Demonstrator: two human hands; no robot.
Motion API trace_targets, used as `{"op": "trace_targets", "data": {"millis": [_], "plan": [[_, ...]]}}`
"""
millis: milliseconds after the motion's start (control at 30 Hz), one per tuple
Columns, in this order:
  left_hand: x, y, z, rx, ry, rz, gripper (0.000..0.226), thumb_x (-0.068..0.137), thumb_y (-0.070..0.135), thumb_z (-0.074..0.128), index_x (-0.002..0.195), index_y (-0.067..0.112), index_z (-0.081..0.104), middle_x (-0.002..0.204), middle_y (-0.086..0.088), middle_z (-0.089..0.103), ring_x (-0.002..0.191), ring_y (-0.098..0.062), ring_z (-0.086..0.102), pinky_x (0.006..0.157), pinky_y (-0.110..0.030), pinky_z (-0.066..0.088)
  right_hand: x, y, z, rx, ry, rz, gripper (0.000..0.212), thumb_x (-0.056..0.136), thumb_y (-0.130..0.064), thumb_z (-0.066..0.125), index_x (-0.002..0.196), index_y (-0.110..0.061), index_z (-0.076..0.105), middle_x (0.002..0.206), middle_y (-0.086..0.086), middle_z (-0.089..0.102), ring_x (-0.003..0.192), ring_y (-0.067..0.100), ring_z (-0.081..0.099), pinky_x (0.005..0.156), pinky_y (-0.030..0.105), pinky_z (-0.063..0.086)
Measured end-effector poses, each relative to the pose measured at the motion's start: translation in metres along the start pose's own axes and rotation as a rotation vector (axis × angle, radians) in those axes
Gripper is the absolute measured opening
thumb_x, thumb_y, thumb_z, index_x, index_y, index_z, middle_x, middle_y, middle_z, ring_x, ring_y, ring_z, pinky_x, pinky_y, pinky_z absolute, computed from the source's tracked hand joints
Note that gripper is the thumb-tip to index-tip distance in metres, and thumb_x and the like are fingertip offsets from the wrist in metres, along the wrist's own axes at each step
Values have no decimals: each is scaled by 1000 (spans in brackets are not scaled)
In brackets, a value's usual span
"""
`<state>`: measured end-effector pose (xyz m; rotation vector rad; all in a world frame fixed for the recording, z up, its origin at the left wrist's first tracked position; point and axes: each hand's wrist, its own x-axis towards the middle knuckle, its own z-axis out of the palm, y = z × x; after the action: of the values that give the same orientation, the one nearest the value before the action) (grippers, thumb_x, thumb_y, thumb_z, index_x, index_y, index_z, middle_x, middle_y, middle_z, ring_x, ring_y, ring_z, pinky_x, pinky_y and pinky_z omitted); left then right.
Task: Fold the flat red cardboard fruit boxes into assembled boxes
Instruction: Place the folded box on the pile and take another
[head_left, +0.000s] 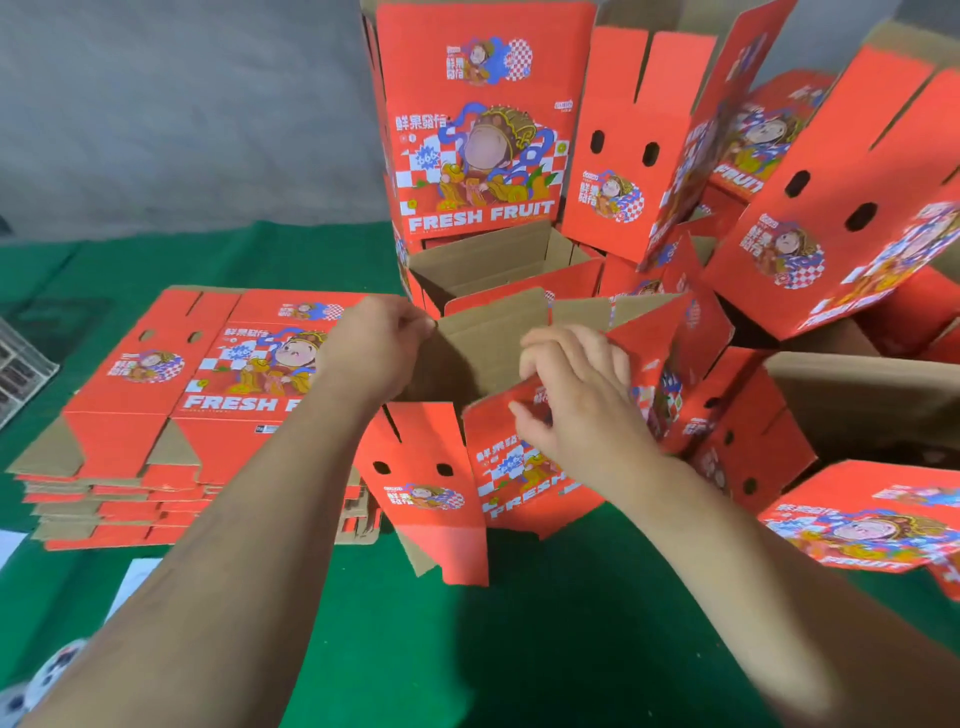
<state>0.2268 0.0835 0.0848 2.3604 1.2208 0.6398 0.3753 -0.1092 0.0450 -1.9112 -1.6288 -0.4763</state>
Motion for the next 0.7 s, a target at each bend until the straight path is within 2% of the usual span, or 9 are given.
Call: {"op": "trace_targets", "data": {"millis": [67, 133, 267, 367, 433, 467, 567, 633, 700], "plan": [[2, 3, 1, 45, 93, -53, 18, 100, 42, 58, 102, 32, 73, 99, 0, 72, 99, -32, 67, 74, -36, 46, -2, 4, -9, 5, -26, -61, 38, 83, -33, 81, 103, -22, 51, 102, -7, 60, 107, 24, 53, 91, 42, 35], [4, 6, -1, 75, 143, -35, 20, 100, 44, 56, 107, 35, 72, 105, 0, 74, 100, -32, 66, 77, -40, 51, 0, 8, -16, -12, -37, -95, 31, 89, -44, 74, 103, -26, 53, 98, -11, 60, 101, 20, 51, 89, 39, 31], [3, 11, -10, -39, 160, 357, 15, 100, 23, 63, 107, 27, 75, 110, 5, 75, 105, -25, 67, 92, -43, 51, 11, 17, -22, -52, 21, 12, 25, 88, -41, 77, 105, -25, 69, 100, -6, 67, 99, 27, 59, 85, 41, 33], [-20, 4, -3, -75, 295, 527, 21, 100, 32, 62, 118, 28, 69, 120, 15, 67, 109, -13, 62, 99, -36, 38, 17, 29, -23, -41, 29, 234, 30, 82, -35, 84, 107, -22, 74, 109, -3, 73, 107, 31, 63, 84, 38, 27], [-54, -4, 20, -207, 314, 426, 47, 96, 49, 63, 135, 24, 58, 132, 15, 55, 123, -8, 49, 106, -28, 30, 20, 32, -23, -29, 7, 319, 30, 83, -35, 83, 110, -24, 74, 114, -4, 74, 114, 30, 62, 88, 40, 30], [-72, -7, 36, -270, 254, 306, 71, 90, 61, 64, 146, 20, 48, 141, 10, 49, 131, -9, 42, 112, -26, 27, 21, 31, -22, -17, -4, 341, 31, 83, -36, 83, 111, -25, 73, 117, -5, 73, 118, 29, 61, 92, 42, 31], [-109, -21, 77, -317, -104, -127, 144, 56, 98, 57, 165, 23, 2, 169, -6, 19, 157, -20, 16, 128, -45, 13, 33, 25, -23, 42, -6, 395, 33, 84, -38, 81, 115, -29, 73, 121, -7, 72, 124, 25, 57, 95, 40, 28], [-116, -35, 90, -307, -180, -323, 155, 44, 102, 55, 163, 31, -15, 173, -10, 10, 160, -26, 7, 128, -55, 6, 42, 24, -27, 53, -55, 447, 35, 86, -44, 77, 118, -32, 70, 103, -11, 71, 121, 23, 58, 98, 39, 29], [-113, -44, 94, -384, -155, -398, 158, 41, 103, 57, 162, 35, -18, 173, -10, 11, 160, -28, 5, 128, -57, 3, 48, 29, -32, 88, -159, 513, 34, 87, -48, 71, 118, -34, 67, 66, -18, 64, 109, 22, 63, 103, 41, 35]]}}
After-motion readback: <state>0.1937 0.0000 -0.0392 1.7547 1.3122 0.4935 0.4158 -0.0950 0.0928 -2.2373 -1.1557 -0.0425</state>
